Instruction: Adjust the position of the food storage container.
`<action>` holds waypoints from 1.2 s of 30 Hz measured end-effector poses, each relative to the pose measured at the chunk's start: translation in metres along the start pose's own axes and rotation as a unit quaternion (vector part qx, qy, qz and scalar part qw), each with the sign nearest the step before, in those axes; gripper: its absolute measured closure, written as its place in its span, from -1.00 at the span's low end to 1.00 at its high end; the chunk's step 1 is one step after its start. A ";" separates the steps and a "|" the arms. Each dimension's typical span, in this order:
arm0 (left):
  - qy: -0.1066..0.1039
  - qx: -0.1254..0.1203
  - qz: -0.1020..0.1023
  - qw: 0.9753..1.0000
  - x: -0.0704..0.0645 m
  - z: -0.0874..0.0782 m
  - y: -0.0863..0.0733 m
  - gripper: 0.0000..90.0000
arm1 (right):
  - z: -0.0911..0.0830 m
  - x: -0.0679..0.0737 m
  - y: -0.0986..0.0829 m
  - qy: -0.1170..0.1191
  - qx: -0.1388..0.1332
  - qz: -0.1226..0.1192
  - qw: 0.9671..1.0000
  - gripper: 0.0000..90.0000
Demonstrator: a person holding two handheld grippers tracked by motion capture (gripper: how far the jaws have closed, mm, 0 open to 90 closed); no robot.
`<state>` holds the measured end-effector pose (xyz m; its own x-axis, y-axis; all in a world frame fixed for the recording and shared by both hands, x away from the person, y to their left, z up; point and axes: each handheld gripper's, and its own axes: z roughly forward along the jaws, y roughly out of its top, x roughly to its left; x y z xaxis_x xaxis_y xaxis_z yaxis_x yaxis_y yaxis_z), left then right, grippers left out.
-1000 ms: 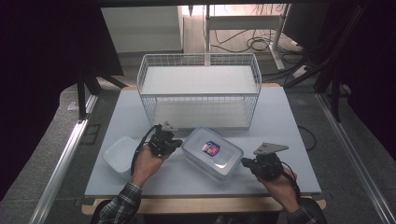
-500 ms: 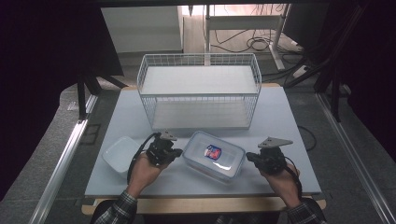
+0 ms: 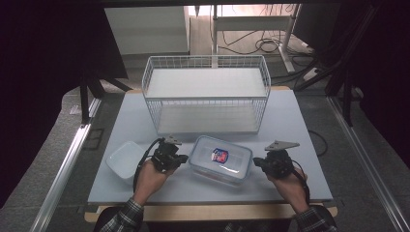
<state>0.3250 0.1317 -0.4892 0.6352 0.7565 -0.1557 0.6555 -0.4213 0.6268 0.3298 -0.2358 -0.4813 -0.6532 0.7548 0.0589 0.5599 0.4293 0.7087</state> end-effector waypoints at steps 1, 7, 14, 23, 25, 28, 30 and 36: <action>0.003 -0.002 0.001 1.000 -0.001 -0.001 -0.002 1.00 | 0.002 -0.002 0.002 0.003 0.000 0.001 1.000 0.98; 0.001 -0.006 -0.004 1.000 -0.007 -0.005 -0.009 1.00 | 0.014 -0.012 0.013 0.010 -0.002 0.005 1.000 0.98; -0.015 -0.006 -0.010 1.000 -0.016 -0.008 -0.022 0.99 | 0.024 -0.017 0.024 0.004 -0.006 -0.003 1.000 0.98; -0.008 -0.054 -0.020 0.998 0.004 -0.023 -0.032 0.16 | 0.007 -0.018 0.020 0.008 -0.033 -0.026 0.999 0.57; -0.010 -0.066 -0.014 0.998 0.005 -0.024 -0.034 -0.18 | 0.002 -0.018 0.016 0.016 -0.036 -0.030 0.999 0.30; -0.021 -0.074 -0.011 0.997 0.008 -0.022 -0.036 -0.49 | -0.003 -0.018 0.011 0.026 -0.035 -0.029 0.999 -0.11; -0.029 -0.080 -0.009 0.996 0.010 -0.020 -0.037 -0.55 | -0.004 -0.018 0.008 0.036 -0.032 -0.028 0.998 -0.27; -0.011 -0.084 0.016 0.996 0.005 -0.016 -0.034 -0.84 | -0.003 -0.015 0.009 0.050 -0.043 -0.034 0.997 -0.68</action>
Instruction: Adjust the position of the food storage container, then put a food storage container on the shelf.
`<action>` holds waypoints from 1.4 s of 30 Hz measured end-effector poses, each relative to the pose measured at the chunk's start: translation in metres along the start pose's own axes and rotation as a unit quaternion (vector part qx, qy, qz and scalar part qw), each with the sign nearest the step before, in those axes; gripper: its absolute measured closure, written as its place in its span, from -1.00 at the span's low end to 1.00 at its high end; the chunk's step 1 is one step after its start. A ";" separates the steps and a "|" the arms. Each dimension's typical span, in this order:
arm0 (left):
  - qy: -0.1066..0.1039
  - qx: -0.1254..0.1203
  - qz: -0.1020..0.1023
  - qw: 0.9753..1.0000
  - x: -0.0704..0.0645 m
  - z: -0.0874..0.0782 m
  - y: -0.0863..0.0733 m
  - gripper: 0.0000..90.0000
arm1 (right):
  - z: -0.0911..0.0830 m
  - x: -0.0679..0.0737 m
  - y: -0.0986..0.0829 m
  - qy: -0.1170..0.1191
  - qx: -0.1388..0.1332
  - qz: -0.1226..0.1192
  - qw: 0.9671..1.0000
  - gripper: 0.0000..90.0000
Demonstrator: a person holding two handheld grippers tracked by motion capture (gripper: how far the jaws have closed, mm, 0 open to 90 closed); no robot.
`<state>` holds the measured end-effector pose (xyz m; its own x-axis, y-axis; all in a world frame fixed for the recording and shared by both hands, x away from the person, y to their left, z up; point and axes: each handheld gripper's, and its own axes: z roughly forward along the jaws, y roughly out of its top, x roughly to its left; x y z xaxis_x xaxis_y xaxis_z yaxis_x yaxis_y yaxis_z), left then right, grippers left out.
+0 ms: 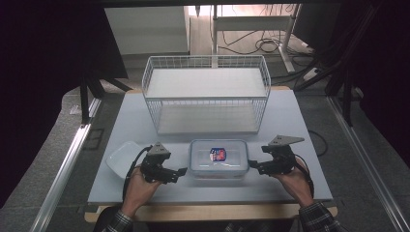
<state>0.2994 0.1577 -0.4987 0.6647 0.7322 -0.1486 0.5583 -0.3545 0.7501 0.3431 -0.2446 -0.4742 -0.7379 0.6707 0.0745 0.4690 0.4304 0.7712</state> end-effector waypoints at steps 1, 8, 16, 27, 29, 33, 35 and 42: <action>-0.001 -0.003 0.002 1.000 0.000 0.000 0.001 -0.86 | 0.000 0.001 0.000 0.003 0.000 -0.002 1.000 -0.72; -0.021 -0.032 0.012 0.999 0.005 0.000 0.010 -0.91 | 0.000 0.000 0.005 0.015 -0.016 0.005 1.000 -0.83; -0.049 -0.005 -0.017 0.999 0.009 0.013 0.024 -0.92 | 0.008 0.006 0.012 0.028 -0.002 0.011 1.000 -0.88; -0.075 0.015 -0.031 0.997 0.010 0.038 0.035 -0.81 | 0.022 0.007 0.019 0.029 0.043 0.046 0.998 -0.71; -0.093 0.014 -0.047 0.994 0.015 0.042 0.034 -0.83 | 0.027 0.004 0.019 0.039 0.047 0.054 0.997 -0.67; -0.143 0.028 -0.067 0.987 0.015 0.049 0.031 -0.82 | 0.035 0.000 0.019 0.081 0.054 0.087 0.991 -0.63; -0.152 0.035 -0.075 0.985 0.013 0.052 0.030 -0.86 | 0.035 0.000 0.019 0.084 0.056 0.095 0.990 -0.62; -0.169 0.038 -0.108 0.979 0.020 0.041 0.025 -0.52 | 0.036 -0.008 0.014 0.126 0.075 0.147 0.978 -0.47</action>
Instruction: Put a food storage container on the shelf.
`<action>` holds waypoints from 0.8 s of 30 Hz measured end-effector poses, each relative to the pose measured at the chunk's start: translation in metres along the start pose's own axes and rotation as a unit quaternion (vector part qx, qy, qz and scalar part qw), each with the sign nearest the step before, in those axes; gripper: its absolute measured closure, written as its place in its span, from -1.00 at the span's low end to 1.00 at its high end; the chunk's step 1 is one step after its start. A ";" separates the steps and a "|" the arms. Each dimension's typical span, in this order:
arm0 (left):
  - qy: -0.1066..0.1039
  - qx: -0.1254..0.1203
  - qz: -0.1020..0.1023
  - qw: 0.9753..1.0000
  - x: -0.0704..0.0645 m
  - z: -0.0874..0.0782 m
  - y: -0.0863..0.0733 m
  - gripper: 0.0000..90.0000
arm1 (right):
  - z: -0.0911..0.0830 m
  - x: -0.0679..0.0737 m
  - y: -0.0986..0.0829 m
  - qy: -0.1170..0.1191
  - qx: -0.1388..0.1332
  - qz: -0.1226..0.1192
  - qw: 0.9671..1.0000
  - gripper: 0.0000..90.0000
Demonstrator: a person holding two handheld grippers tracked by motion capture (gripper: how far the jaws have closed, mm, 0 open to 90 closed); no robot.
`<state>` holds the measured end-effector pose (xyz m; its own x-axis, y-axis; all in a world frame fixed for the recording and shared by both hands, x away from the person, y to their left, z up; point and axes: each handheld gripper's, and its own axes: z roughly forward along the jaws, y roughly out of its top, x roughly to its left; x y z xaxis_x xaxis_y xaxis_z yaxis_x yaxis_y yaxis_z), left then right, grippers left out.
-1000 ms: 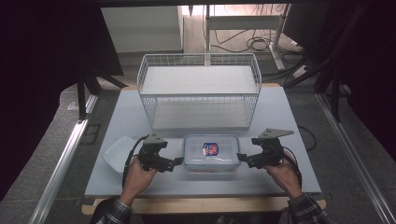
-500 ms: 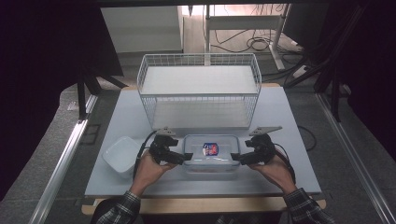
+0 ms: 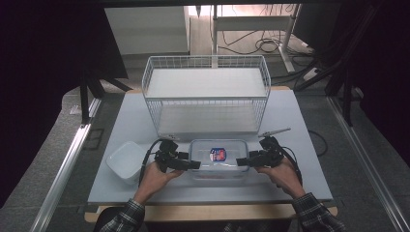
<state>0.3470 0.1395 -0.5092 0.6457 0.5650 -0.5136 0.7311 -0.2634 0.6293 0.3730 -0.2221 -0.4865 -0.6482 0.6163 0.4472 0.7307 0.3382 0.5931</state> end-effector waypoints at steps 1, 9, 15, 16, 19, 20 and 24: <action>-0.001 -0.001 -0.012 1.000 -0.001 -0.002 -0.001 -0.45 | -0.002 0.000 0.000 0.000 0.003 0.004 1.000 -0.41; -0.001 -0.041 -0.037 0.998 -0.002 -0.017 -0.008 0.11 | -0.019 -0.002 -0.008 0.015 -0.014 0.037 0.999 0.14; 0.011 -0.068 -0.045 0.997 -0.005 -0.021 -0.010 0.33 | -0.025 0.003 -0.012 0.006 -0.036 0.052 0.998 0.31; 0.017 -0.071 -0.046 0.996 -0.007 -0.022 -0.010 0.35 | -0.025 0.005 -0.013 0.002 -0.040 0.053 0.998 0.31; 0.034 -0.087 -0.044 0.995 -0.011 -0.024 -0.010 0.43 | -0.027 0.012 -0.012 -0.018 -0.044 0.039 0.998 0.37; 0.037 -0.091 -0.042 0.994 -0.011 -0.026 -0.010 0.48 | -0.027 0.015 -0.012 -0.027 -0.051 0.032 0.998 0.42; 0.048 -0.103 -0.034 0.993 -0.012 -0.028 -0.011 0.61 | -0.029 0.019 -0.012 -0.043 -0.068 0.009 0.997 0.55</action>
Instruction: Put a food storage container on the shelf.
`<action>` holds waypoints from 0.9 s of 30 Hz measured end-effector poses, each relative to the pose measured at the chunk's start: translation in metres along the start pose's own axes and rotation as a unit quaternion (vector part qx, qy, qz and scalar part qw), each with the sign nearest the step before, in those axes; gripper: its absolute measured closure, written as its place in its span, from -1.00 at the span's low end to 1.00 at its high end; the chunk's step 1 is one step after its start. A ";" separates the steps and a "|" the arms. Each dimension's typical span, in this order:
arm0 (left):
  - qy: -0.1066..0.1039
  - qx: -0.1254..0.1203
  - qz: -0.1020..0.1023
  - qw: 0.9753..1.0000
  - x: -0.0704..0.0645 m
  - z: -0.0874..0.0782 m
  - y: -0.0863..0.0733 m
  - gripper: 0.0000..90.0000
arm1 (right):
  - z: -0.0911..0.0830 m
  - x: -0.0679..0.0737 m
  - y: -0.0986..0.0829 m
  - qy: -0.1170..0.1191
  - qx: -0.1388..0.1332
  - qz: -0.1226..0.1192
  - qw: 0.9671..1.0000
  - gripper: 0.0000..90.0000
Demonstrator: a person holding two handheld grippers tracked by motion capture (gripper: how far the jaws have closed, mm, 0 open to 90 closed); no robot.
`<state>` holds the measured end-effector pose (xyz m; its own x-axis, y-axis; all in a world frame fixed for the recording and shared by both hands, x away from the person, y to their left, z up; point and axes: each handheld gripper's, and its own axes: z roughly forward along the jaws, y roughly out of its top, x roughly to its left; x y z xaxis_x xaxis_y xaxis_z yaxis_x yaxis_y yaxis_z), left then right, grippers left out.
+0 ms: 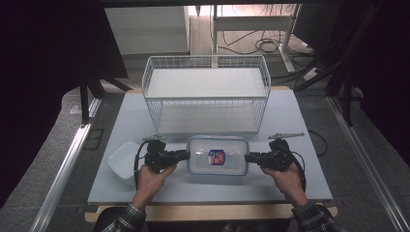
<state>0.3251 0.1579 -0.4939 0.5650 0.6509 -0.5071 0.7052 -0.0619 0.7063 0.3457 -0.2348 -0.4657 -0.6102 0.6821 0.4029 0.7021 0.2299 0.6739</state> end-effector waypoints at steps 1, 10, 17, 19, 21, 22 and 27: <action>-0.001 0.001 0.002 1.000 0.000 0.000 0.000 0.60 | 0.000 0.001 0.000 -0.002 0.000 -0.003 1.000 0.55; 0.010 0.030 -0.002 0.999 0.005 0.011 0.002 0.47 | 0.008 -0.007 -0.001 -0.012 0.007 -0.001 1.000 0.54; -0.016 0.039 -0.073 0.996 0.029 0.025 0.020 0.30 | 0.019 -0.024 0.020 -0.002 0.012 0.020 1.000 0.58; -0.007 0.035 -0.077 0.996 0.032 0.024 0.024 0.18 | 0.023 -0.027 0.024 0.002 0.020 0.022 1.000 0.44; -0.005 0.036 -0.091 0.995 0.037 0.027 0.027 -0.05 | 0.027 -0.031 0.027 0.003 0.031 0.029 0.999 0.17; -0.003 0.039 -0.091 0.995 0.039 0.029 0.028 -0.10 | 0.030 -0.036 0.030 0.008 0.032 0.038 0.999 0.08; -0.064 0.051 -0.135 0.987 0.052 0.045 0.025 -0.26 | 0.044 -0.051 0.033 0.062 0.037 0.094 0.993 -0.04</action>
<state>0.3918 0.1562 -0.5246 0.3953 0.5532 -0.7333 0.8734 0.0208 0.4865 0.4164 -0.2315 -0.4914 -0.5033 0.6286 0.5930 0.8301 0.1610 0.5339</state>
